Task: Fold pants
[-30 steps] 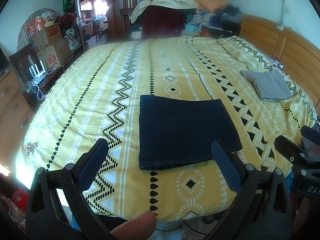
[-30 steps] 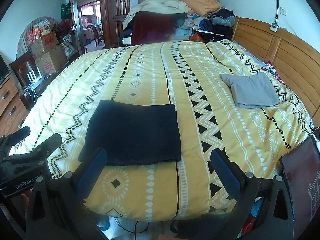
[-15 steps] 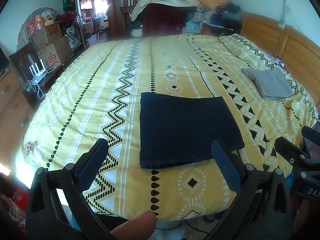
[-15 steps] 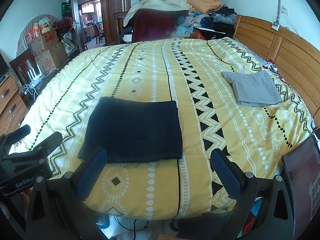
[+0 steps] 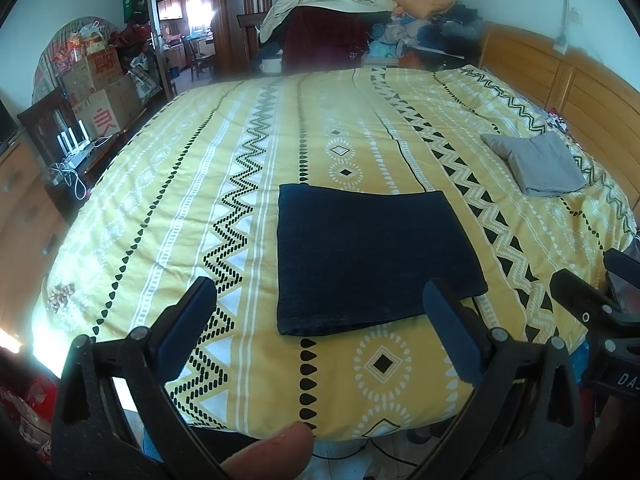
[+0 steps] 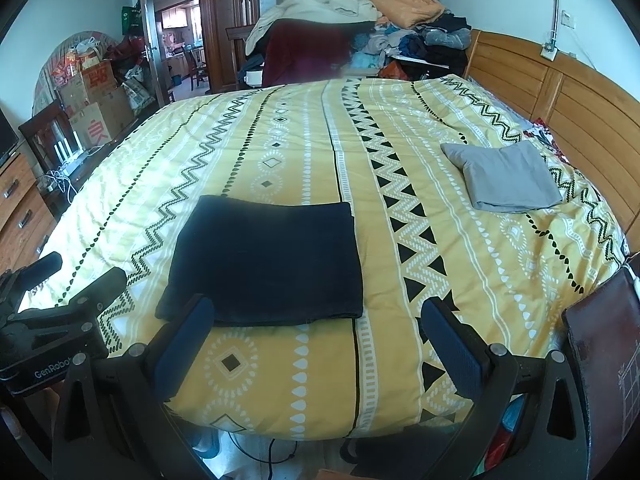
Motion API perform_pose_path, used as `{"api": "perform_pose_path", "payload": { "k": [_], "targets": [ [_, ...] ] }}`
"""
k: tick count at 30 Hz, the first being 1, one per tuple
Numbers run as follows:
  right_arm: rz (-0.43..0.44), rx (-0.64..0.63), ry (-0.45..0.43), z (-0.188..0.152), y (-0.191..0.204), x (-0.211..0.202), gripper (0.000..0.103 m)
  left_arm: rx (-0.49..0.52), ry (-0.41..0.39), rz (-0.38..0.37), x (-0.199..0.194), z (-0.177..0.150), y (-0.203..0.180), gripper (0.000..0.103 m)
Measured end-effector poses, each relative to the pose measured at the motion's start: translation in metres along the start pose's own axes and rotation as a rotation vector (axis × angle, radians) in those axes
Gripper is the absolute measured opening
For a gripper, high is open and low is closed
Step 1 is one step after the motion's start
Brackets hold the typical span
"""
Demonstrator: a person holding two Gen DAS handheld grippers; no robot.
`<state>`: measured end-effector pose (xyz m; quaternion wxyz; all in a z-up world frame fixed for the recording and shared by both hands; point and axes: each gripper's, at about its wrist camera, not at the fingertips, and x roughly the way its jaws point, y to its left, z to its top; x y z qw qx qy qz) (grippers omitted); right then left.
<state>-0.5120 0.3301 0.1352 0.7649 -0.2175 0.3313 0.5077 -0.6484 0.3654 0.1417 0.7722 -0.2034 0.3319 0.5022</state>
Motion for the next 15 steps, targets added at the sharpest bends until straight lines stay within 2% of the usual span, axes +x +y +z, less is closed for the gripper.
{"api": "perform_pose_path", "payload": {
  "k": [15],
  "targets": [
    [0.006, -0.002, 0.009, -0.0009, -0.0024, 0.0026, 0.103, 0.004, 0.008, 0.004, 0.0053, -0.0012, 0.0, 0.103]
  ]
}}
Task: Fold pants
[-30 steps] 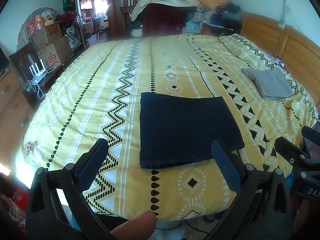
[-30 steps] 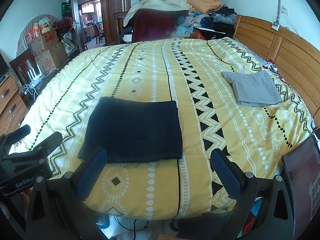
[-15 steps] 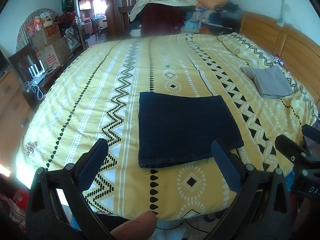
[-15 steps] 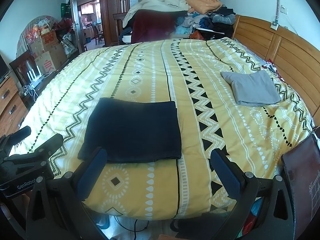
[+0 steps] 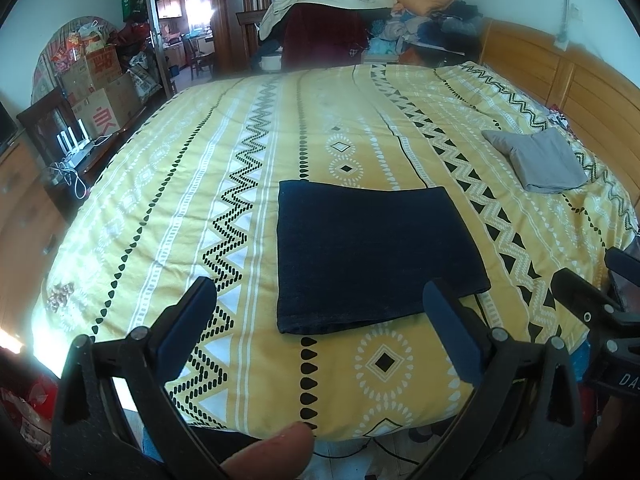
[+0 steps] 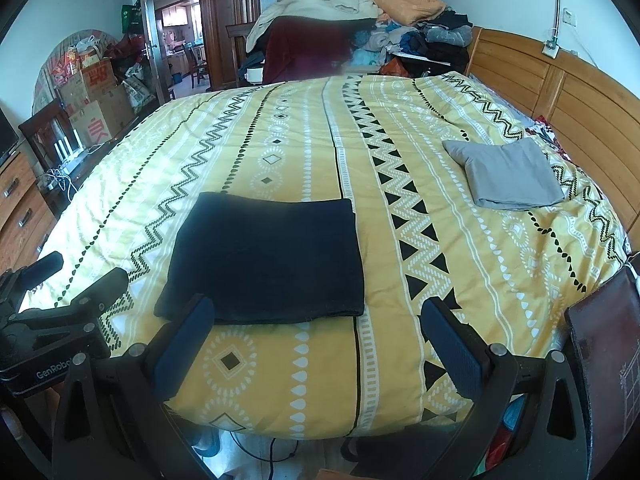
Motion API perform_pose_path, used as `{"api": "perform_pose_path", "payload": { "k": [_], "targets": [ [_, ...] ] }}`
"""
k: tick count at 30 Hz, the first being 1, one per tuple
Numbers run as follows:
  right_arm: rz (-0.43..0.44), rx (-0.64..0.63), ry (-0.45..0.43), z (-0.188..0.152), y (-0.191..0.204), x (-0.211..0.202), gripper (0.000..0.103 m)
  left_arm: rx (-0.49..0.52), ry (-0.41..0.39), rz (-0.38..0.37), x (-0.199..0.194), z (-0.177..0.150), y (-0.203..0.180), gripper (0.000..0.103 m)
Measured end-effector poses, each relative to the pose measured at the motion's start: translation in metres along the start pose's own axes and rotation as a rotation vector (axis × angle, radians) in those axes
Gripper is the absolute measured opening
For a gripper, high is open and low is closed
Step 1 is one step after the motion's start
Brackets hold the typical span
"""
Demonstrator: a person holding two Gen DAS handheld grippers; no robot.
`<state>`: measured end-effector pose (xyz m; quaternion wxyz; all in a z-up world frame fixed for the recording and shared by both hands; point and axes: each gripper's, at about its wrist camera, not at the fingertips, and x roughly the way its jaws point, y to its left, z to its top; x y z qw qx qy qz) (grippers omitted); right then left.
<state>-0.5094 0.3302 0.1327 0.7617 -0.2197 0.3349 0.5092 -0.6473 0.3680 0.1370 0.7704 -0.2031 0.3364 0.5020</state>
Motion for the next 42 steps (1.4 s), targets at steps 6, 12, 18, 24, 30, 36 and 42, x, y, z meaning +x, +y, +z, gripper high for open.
{"api": "perform_pose_path", "payload": {
  "k": [6, 12, 18, 24, 30, 36, 42],
  "targets": [
    [0.007, -0.008, 0.008, 0.002, 0.001, 0.005, 0.103, 0.001, 0.004, 0.001, 0.001, 0.0, 0.002, 0.103],
    [0.008, -0.008, 0.009, 0.002, 0.001, 0.006, 0.103, 0.005, 0.006, 0.001, 0.003, -0.001, 0.004, 0.103],
    [0.009, -0.007, 0.011, 0.001, 0.001, 0.006, 0.103, 0.014, 0.005, 0.003, 0.002, -0.001, 0.003, 0.103],
    [0.012, -0.007, 0.014, 0.0, 0.001, 0.008, 0.103, 0.014, 0.006, 0.007, 0.002, -0.001, 0.001, 0.103],
    [0.012, -0.006, 0.015, 0.0, 0.001, 0.008, 0.103, 0.014, 0.016, 0.009, 0.006, -0.001, 0.002, 0.103],
    [0.019, -0.008, 0.02, -0.003, 0.001, 0.012, 0.103, 0.013, 0.018, 0.011, 0.009, -0.003, 0.003, 0.103],
    [0.021, -0.01, 0.019, -0.003, 0.001, 0.013, 0.103, 0.013, 0.019, 0.014, 0.01, -0.004, 0.004, 0.103]
  ]
}}
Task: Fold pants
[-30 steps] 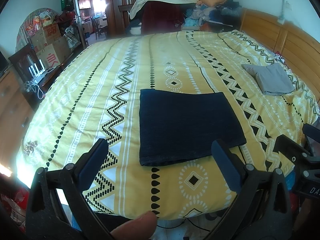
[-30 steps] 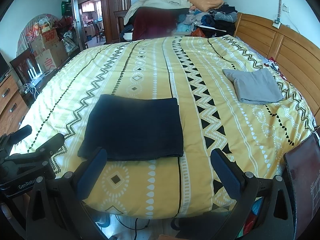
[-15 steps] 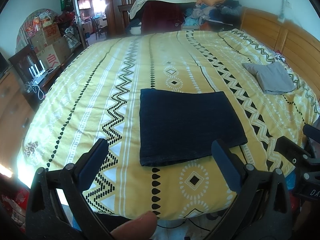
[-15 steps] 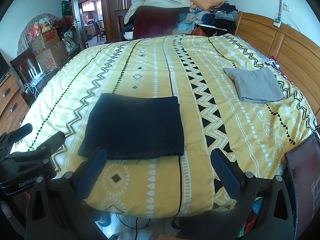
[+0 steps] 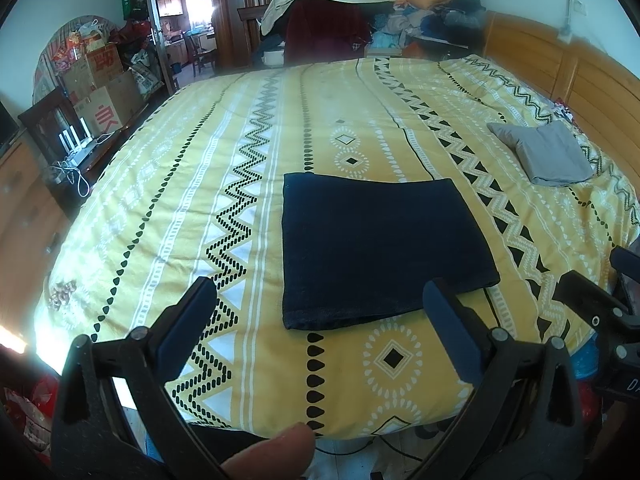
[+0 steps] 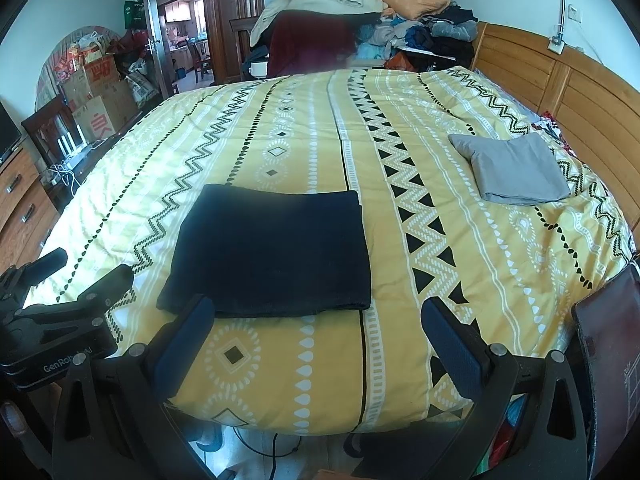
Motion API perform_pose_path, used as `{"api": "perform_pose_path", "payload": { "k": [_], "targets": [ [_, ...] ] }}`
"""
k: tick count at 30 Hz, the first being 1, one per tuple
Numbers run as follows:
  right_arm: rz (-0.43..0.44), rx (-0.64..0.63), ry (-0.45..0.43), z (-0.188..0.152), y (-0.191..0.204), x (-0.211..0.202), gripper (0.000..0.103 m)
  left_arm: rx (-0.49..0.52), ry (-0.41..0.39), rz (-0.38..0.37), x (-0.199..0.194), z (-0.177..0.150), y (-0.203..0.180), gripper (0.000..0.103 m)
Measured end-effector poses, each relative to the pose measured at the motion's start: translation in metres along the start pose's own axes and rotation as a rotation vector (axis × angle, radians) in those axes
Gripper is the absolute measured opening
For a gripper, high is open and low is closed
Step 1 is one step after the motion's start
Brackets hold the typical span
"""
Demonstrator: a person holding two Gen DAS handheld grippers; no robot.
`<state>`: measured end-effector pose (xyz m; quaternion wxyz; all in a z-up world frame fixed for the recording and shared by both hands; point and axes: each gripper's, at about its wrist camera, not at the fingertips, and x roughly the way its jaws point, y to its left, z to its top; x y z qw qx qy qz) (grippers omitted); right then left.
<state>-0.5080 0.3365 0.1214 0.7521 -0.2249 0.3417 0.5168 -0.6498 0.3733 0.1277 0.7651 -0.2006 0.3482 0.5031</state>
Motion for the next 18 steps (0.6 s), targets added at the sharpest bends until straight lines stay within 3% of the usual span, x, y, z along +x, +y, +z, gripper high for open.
{"api": "perform_pose_path", "payload": {
  "k": [12, 18],
  "targets": [
    [0.018, 0.003, -0.007, 0.0022, -0.0044, 0.0012, 0.103, -0.031, -0.013, -0.031, -0.0014, -0.0005, 0.003, 0.103],
    [0.022, 0.009, -0.016, 0.0042, -0.0087, 0.0017, 0.103, -0.062, 0.017, -0.034, 0.005, -0.003, 0.0044, 0.103]
  ]
}}
